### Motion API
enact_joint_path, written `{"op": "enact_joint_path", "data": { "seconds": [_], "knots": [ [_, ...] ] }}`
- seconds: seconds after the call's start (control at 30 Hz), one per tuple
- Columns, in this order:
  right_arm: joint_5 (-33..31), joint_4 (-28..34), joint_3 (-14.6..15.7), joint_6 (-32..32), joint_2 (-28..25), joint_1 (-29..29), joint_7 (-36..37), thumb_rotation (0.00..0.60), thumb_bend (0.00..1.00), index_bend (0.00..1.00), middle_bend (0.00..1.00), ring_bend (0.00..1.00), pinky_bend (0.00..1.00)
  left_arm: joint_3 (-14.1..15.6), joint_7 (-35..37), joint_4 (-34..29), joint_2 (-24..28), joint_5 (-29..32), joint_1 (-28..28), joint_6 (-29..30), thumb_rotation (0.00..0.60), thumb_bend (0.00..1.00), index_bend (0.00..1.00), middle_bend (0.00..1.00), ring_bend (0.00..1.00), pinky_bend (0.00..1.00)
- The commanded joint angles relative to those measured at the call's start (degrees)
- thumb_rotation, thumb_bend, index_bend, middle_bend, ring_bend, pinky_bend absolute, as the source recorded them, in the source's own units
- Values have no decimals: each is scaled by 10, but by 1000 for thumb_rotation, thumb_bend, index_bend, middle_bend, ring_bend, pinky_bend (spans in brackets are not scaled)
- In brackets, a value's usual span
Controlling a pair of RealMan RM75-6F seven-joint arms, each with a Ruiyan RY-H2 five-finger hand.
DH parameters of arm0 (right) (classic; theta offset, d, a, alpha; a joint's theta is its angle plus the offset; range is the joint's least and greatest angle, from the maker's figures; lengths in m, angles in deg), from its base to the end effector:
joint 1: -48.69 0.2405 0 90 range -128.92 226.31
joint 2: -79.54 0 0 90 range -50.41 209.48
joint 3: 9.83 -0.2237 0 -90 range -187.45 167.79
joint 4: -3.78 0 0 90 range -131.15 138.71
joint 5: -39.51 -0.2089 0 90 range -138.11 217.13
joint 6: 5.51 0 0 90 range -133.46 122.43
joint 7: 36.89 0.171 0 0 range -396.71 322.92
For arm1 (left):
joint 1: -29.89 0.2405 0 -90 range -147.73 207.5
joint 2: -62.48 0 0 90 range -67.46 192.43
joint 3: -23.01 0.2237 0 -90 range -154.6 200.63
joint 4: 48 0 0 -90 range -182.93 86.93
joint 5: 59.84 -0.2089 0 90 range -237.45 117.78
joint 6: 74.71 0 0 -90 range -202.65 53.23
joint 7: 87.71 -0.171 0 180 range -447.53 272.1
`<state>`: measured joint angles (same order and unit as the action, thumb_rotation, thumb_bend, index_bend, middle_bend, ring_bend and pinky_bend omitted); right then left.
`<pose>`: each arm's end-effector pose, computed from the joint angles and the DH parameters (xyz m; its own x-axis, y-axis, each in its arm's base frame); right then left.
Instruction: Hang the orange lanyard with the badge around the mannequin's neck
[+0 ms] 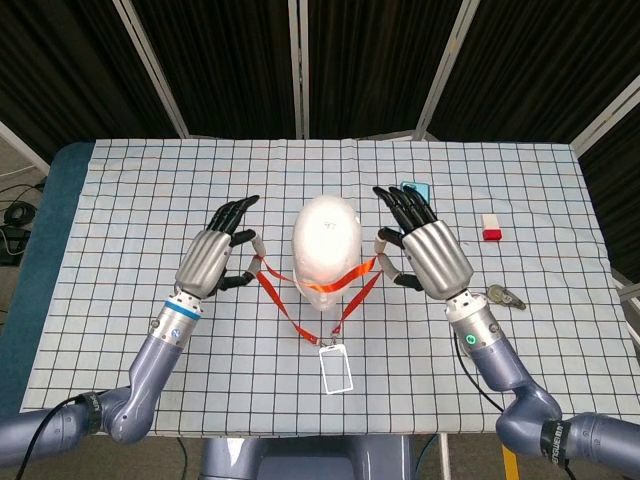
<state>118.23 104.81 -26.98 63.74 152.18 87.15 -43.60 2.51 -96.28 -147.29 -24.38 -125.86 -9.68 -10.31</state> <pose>-0.0584 -0.3396 0.0985 0.1815 0.0417 0.9825 -0.8412 -0.5110 0.1771 -0.0454 0.3401 0.0324 -0.0240 0.1707 0.9850 0.9294 -0.3591 0.0848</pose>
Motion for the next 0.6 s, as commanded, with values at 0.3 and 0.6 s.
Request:
{"op": "enact_joint_path", "data": {
  "seconds": [0.3, 0.6],
  "knots": [
    [-142, -8, -75, -53, -2, 40, 16, 600, 460, 756, 50, 0, 0, -92, -127, -39, 50, 235, -94, -44, 600, 519, 708, 0, 0, 0],
    [-207, -53, -94, -84, 4, 70, 1, 600, 460, 755, 54, 0, 0, -106, -141, -19, 62, 320, -134, -51, 600, 519, 699, 0, 0, 0]
  ]
}}
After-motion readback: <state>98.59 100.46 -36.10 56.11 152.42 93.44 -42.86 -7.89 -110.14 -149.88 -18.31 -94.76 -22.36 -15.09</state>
